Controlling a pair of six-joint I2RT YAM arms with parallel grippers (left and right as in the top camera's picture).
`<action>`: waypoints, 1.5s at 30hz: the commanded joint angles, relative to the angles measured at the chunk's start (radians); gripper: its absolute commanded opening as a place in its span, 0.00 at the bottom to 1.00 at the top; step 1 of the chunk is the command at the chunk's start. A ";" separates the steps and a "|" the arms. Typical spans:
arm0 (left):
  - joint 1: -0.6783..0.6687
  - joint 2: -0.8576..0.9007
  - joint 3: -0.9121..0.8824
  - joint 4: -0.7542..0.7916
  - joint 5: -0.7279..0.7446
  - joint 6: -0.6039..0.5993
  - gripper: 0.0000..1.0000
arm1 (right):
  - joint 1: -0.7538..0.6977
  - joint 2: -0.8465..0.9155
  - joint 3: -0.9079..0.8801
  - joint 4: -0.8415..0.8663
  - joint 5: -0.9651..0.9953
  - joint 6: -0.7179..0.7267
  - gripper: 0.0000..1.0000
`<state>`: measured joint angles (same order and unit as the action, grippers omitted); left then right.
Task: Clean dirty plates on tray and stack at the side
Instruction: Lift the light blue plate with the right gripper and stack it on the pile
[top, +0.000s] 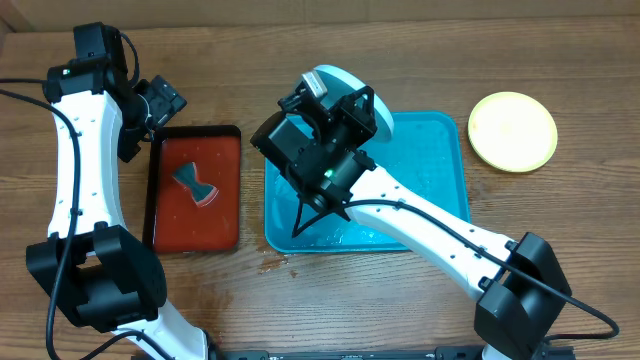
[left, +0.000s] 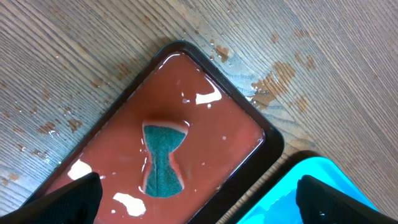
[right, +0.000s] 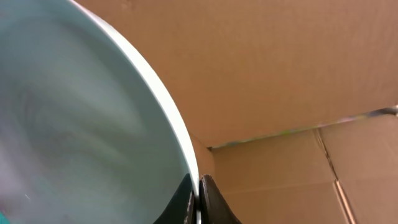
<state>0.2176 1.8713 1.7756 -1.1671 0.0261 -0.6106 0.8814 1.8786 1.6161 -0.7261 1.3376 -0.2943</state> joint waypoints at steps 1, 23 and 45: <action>-0.002 0.007 0.008 0.000 -0.010 0.012 1.00 | -0.022 -0.021 0.018 -0.005 -0.062 0.007 0.04; -0.002 0.007 0.008 0.000 -0.010 0.012 1.00 | -1.033 -0.019 -0.011 -0.219 -1.437 0.378 0.04; -0.002 0.007 0.008 0.000 -0.010 0.012 1.00 | -1.313 -0.018 -0.250 0.014 -1.454 0.561 0.31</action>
<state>0.2176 1.8713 1.7756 -1.1671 0.0257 -0.6106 -0.4358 1.8786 1.3746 -0.7181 -0.1047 0.2665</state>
